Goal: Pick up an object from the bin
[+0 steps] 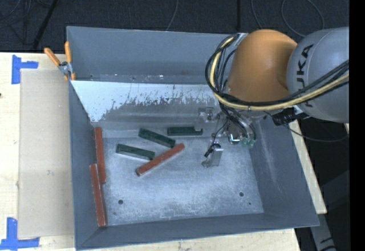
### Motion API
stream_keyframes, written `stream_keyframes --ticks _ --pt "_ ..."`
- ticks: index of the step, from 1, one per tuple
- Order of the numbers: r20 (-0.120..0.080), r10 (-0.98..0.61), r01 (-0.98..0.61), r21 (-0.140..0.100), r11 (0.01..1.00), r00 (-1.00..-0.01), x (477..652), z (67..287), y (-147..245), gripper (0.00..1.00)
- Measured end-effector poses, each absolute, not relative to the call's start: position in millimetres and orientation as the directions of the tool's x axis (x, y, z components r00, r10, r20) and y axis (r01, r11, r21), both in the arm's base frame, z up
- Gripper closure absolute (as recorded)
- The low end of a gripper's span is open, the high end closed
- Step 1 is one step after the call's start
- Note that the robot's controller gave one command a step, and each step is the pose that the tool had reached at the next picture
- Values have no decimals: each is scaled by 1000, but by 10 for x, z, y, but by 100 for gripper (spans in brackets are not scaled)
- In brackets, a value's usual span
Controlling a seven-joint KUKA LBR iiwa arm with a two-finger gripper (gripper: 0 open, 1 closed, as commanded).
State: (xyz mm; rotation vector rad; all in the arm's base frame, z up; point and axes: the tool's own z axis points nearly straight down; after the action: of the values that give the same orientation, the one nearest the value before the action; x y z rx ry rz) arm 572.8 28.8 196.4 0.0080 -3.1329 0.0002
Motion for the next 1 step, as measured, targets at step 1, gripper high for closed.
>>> stream_keyframes --ticks 1 --pt "-7 -111 -111 0 994 -994 6199 682 522 0"
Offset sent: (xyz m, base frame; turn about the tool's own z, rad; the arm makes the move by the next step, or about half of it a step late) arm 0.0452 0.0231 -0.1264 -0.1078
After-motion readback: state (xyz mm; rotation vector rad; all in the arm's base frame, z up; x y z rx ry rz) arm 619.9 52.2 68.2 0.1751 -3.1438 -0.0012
